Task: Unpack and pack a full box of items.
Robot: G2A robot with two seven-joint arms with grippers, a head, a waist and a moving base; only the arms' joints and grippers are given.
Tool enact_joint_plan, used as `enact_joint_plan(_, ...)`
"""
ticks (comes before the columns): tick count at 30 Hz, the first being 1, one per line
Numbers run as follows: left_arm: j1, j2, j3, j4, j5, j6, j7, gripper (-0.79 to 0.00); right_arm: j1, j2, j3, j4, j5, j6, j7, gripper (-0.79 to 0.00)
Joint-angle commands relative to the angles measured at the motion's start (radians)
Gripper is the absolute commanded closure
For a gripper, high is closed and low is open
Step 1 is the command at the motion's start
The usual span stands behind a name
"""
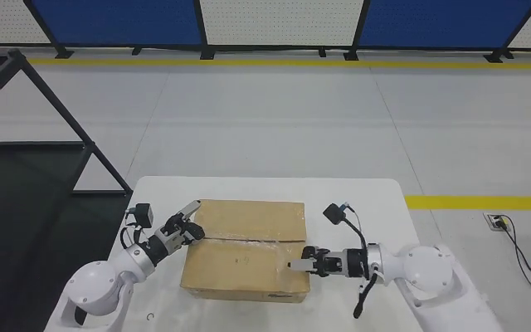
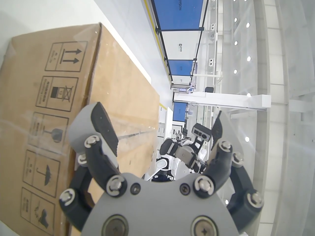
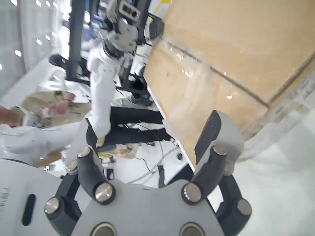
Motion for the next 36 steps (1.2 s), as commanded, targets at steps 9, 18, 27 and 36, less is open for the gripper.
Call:
enact_joint_plan(9,-0.004,0.002,0.014,0.014,-0.016,-0.008,0.007,-0.785,-0.011,0.002,-0.010,-0.035,-0.065,-0.030,-0.041,-0.785)
enact_joint_plan(18,-0.007,0.005,0.025,0.017,-0.028,-0.011,0.008,-0.785,-0.185,0.026,-0.053,-0.381,-0.661,-0.088,-0.209,-0.785)
enact_joint_plan(27,-0.005,0.007,0.032,0.014,-0.040,-0.012,0.012,-0.785,-0.195,0.025,-0.051,-0.389,-0.669,-0.067,-0.226,-0.785)
enact_joint_plan(36,-0.005,0.010,0.037,0.010,-0.043,-0.008,0.018,-0.785,-0.250,0.031,-0.189,-0.483,-1.136,-0.173,-0.281,-0.785)
